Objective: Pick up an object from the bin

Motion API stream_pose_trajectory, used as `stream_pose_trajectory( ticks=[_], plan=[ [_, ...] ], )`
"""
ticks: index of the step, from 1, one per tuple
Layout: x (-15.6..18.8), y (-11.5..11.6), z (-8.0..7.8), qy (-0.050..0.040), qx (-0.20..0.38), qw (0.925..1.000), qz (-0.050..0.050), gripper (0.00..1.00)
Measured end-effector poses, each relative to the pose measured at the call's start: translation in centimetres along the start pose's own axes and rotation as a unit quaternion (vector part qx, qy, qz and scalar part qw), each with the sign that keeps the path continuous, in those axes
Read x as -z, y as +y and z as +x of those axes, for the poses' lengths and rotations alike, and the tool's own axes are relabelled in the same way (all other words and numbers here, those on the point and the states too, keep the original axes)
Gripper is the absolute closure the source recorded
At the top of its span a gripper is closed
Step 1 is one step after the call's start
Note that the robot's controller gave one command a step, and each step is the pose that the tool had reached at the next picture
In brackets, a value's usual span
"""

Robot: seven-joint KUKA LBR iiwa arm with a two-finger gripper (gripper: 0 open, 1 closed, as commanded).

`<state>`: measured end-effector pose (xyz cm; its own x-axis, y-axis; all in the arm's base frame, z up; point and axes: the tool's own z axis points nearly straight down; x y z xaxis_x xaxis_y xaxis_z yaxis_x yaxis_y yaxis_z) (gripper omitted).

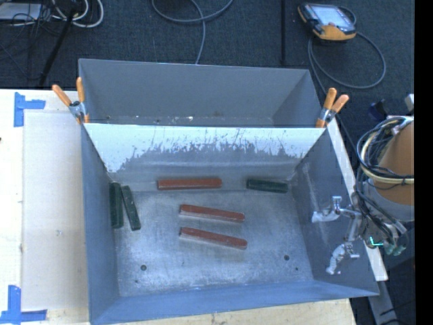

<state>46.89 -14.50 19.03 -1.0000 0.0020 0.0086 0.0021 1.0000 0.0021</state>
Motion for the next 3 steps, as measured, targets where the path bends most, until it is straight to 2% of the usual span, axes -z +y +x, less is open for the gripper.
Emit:
stream_pose_trajectory(
  ticks=[1, 2, 3],
  plan=[
    [0.3, 0.1, -0.2, -0.0036, 0.002, 1.0000, 0.001, 0.00],
    [-5.7, -0.3, -1.1, -0.0055, 0.045, 0.9990, 0.002, 0.00],
    [-11.7, -1.2, -0.9, -0.0145, 0.051, 0.9986, 0.003, 0.00]
  ],
)
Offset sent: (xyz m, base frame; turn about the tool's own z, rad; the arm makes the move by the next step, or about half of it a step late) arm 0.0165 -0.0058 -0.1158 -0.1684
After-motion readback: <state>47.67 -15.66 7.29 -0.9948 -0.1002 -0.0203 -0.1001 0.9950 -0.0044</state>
